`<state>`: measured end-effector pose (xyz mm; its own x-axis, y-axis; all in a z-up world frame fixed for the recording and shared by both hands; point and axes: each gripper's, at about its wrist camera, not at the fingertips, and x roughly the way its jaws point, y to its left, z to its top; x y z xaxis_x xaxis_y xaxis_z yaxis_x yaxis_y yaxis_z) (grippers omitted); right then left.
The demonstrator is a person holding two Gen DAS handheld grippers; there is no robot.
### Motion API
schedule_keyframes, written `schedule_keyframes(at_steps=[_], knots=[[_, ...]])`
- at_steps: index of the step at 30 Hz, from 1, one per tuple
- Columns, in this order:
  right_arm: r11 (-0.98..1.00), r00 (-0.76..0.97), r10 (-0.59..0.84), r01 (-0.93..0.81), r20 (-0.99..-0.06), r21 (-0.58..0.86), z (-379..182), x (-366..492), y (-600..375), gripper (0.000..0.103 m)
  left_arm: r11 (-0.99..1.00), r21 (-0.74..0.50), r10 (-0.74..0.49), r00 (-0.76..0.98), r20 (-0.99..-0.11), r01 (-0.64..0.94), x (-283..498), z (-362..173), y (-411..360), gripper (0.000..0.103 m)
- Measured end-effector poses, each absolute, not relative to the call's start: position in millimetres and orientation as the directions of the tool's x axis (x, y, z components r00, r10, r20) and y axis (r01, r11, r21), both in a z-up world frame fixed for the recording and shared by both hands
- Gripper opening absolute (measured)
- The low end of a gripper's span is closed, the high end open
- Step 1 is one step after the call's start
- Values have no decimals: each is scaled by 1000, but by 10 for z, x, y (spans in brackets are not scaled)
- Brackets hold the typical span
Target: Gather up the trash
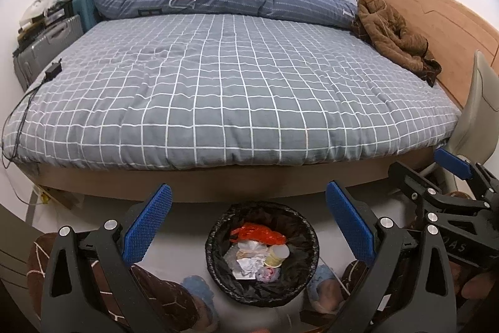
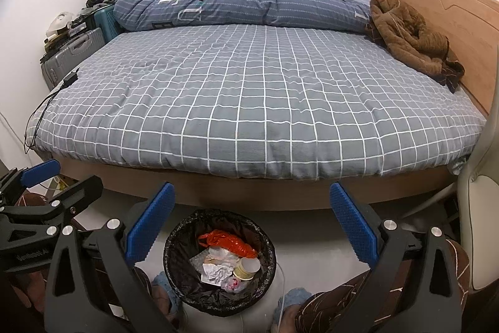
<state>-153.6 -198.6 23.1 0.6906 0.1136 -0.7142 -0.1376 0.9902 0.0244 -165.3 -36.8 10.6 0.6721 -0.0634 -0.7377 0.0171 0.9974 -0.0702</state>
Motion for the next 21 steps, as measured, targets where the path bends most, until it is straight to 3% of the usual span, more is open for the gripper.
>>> schedule_keyframes(at_steps=[21], knots=[[991,688,111,-135,-718,23,171,-1538,-1978,95,998,-56,-24,662,-749,-27,-1627,48,-317,97]])
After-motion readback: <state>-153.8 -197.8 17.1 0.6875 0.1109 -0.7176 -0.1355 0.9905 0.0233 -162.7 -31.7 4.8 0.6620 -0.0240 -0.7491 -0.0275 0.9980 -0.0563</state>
